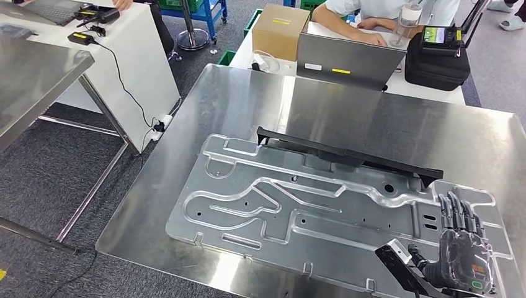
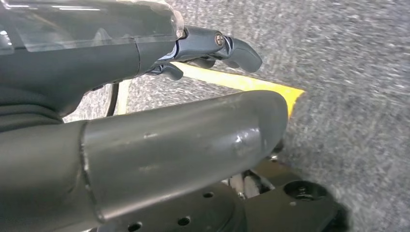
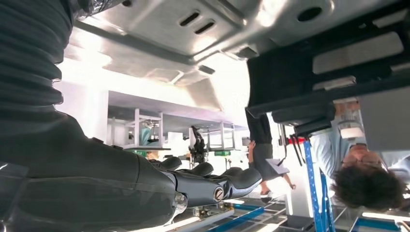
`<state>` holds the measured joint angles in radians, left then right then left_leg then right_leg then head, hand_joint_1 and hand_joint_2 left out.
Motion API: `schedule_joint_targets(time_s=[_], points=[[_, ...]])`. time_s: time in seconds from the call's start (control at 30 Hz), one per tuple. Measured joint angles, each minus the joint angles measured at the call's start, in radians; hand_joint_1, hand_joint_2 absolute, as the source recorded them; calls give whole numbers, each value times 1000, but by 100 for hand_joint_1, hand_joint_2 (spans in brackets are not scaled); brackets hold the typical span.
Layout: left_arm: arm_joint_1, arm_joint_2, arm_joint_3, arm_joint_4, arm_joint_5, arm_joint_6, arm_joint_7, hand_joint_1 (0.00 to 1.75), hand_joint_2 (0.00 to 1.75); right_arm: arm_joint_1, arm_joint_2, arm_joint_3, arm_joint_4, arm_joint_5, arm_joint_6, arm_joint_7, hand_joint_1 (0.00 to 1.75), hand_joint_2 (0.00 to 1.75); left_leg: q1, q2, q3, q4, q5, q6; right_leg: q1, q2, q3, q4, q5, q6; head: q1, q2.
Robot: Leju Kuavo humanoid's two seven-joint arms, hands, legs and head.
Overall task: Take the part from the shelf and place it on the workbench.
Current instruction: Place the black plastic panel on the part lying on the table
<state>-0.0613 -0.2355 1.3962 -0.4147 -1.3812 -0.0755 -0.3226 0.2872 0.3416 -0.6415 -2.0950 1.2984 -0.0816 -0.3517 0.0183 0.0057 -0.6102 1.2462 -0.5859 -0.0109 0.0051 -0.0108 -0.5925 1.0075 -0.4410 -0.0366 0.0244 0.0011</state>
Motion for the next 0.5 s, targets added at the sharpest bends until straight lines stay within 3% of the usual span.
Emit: schedule_joint_targets(time_s=[0.07, 0.13, 0.23, 0.27, 0.3, 0.33, 0.4, 0.43, 0.47, 0.5], points=[[-2, 2, 0, 0, 0, 0, 0, 0, 0, 0, 0, 0, 1, 1, 0, 1, 0, 175, -6, 0, 102, -141, 34, 16, 4, 0, -24, 14, 12, 5, 0, 0], [-4, 4, 0, -1, 2, 0, 2, 0, 0, 1, 0, 0, 3, 2, -1, 2, 0, 175, -14, 1, 164, -240, 34, 27, 4, -3, -35, 22, 23, 15, 0, 0], [-5, 4, 0, -1, 6, 0, 6, 0, 0, 2, 1, 1, 9, 1, -3, 4, 0, 175, -15, 2, 158, -265, 51, 38, -1, -4, -39, 21, 39, 34, 0, 0], [-5, 3, 1, -1, 6, 0, 8, 0, 0, 4, 1, 2, 11, -1, -4, 6, 0, 175, -12, 4, 150, -269, 64, 45, -2, -1, -44, 29, 24, 40, 0, 0], [-5, 3, 1, -1, 7, 0, 10, 0, 0, 6, 1, 2, 14, -4, -4, 11, 0, 131, -9, 6, 140, -274, 77, 50, -3, 2, -53, 52, -9, 45, 0, 0], [-5, 2, 1, -1, 7, 0, 12, 0, 0, 9, 2, 2, 18, -10, -5, 17, 0, 87, -8, 8, 126, -275, 90, 54, -8, 6, -65, 95, -60, 51, 0, 0], [-5, 2, 2, -1, 9, 0, 14, 0, 0, 14, 2, 2, 31, -27, -6, 33, 0, 0, -7, 8, 95, -273, 113, 56, -16, 7, -90, 210, -151, 61, 0, 0], [-5, 1, 2, -1, 9, 0, 15, 0, 0, 17, 2, 3, 39, -38, -8, 41, 0, 0, -6, 9, 78, -270, 125, 53, -21, 7, -92, 256, -165, 66, 0, 0], [-4, 0, 2, -1, 10, 0, 15, 0, 0, 21, 2, 3, 49, -50, -10, 51, 0, 0, -5, 9, 62, -265, 135, 50, -25, 7, -80, 272, -154, 70, 0, 0], [-4, -2, 3, -1, 12, 0, 16, 0, 0, 27, 2, 4, 61, -63, -11, 61, 0, 0, -2, 8, 45, -259, 143, 46, -29, 7, -50, 253, -126, 74, 0, 0]])
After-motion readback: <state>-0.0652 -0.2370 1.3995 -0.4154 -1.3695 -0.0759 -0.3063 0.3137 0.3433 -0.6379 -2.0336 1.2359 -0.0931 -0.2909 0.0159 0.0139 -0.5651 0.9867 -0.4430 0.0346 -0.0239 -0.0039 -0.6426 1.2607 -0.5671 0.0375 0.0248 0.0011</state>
